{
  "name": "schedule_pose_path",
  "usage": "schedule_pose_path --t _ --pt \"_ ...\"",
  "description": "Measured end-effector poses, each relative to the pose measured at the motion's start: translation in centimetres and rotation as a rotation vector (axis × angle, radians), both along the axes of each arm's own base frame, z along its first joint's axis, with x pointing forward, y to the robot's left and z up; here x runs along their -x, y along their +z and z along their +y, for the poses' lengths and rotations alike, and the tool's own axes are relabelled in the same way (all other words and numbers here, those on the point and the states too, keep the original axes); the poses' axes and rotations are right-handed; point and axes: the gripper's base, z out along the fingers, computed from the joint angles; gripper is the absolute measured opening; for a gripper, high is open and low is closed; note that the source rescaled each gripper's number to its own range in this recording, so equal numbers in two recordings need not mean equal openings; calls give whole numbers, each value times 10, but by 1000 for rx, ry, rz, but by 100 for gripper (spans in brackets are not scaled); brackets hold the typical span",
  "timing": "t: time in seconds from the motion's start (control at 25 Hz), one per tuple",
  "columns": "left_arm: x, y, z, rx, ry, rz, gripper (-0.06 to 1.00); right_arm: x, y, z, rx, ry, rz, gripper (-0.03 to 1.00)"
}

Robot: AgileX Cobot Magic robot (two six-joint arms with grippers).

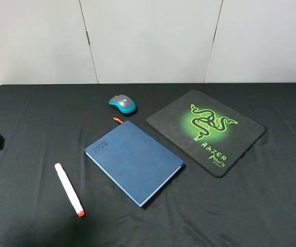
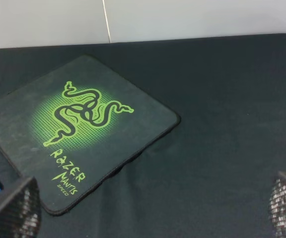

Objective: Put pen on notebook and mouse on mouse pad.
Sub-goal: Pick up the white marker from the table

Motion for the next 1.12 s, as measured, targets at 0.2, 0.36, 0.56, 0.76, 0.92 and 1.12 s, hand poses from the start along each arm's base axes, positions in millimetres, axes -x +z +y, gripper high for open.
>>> schedule_pose_path --t 0.2,0.36,0.56,0.76,0.92,1.12 --pt "-26 -22 -11 47 38 67 100 0 0 0 0 0 0 100" --pt "-43 -42 -28 60 35 119 99 0 0 0 0 0 0 100" --pt "-56 -67 -52 75 38 165 99 0 0 0 0 0 0 100" --pt "-62 -90 -73 73 38 217 98 0 0 0 0 0 0 100" --pt "-64 -105 -86 70 36 242 97 0 0 0 0 0 0 100" --pt "-64 -119 -96 62 32 268 96 0 0 0 0 0 0 100"
